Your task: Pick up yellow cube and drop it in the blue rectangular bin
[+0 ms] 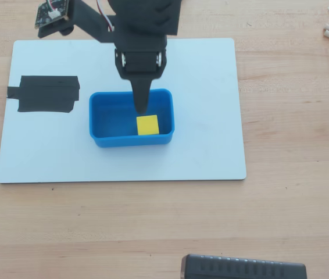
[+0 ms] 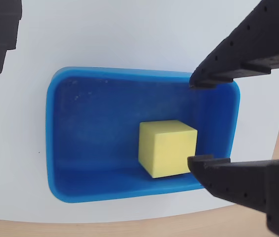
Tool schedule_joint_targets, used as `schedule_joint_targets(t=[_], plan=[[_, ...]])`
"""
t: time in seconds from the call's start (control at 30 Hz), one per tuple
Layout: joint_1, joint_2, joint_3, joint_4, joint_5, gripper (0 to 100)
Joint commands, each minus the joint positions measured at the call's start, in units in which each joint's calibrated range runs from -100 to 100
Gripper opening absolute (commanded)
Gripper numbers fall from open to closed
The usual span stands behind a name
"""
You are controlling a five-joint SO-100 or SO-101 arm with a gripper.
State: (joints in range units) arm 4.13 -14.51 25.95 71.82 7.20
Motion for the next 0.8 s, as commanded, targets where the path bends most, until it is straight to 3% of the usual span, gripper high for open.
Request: schedule_joint_targets(t=[0.0, 0.1, 0.27, 0.77], plan=[[-1.6, -8.4, 2.4, 2.1, -0.5, 24], [-1.0, -12.4, 2.7, 4.2, -0.7, 21], [-1.6, -24.5, 9.9, 5.7, -0.9, 1], [-2.8, -61.3, 55.6, -12.1, -0.5, 0]])
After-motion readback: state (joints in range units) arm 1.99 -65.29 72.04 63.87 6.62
